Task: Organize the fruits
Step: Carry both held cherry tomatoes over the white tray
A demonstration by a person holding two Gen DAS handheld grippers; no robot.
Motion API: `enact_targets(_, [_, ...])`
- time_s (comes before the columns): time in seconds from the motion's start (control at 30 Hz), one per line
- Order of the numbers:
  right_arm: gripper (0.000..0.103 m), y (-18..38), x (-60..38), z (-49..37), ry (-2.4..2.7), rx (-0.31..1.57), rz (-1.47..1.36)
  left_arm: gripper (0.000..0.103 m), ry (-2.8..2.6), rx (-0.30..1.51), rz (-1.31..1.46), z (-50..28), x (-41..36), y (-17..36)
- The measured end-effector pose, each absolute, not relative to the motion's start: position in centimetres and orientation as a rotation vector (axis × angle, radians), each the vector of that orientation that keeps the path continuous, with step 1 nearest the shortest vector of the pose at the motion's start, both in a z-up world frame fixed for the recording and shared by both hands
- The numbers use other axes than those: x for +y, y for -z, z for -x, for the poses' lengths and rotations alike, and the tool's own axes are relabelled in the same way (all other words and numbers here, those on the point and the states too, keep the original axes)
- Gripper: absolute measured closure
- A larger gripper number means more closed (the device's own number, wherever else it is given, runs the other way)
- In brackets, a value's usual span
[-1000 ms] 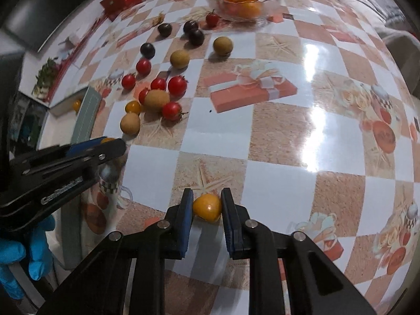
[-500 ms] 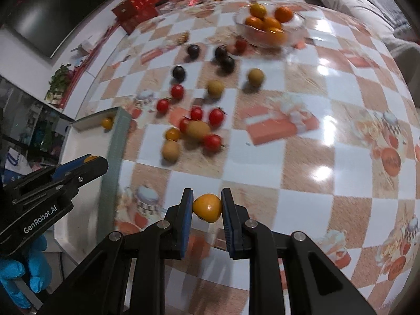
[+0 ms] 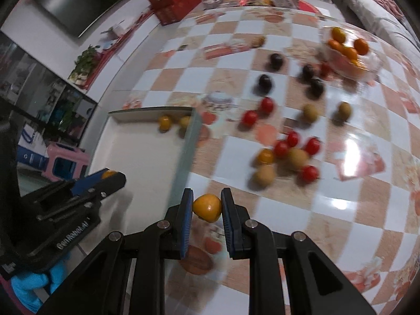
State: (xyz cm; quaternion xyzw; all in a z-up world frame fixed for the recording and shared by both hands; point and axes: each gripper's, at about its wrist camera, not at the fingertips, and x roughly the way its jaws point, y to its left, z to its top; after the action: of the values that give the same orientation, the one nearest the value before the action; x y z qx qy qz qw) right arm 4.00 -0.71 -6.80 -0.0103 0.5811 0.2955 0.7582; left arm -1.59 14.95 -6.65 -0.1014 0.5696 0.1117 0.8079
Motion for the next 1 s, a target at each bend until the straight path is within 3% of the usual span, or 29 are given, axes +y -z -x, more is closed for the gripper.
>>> enact_targets(0.47, [0.080, 9.9, 8.3, -2.5, -0.764, 1.328, 0.117, 0.078, -0.329, 1.293, 0.258, 4.2, 20.7, 10.7])
enact_targets(0.93, [0.079, 12.5, 9.8, -1.4, -0.763, 1.395, 0.191, 0.078, -0.333, 1.312, 0.221, 5.0, 20.7, 12.3])
enact_targets(0.97, [0.077, 12.5, 9.8, -1.3, -0.763, 1.395, 0.193, 0.076, -0.332, 1.312, 0.217, 5.0, 20.7, 12.3])
enact_targets(1.0, [0.074, 12.6, 9.8, -1.3, -0.764, 1.397, 0.192, 0.065, -0.337, 1.312, 0.211, 5.0, 20.7, 12.3])
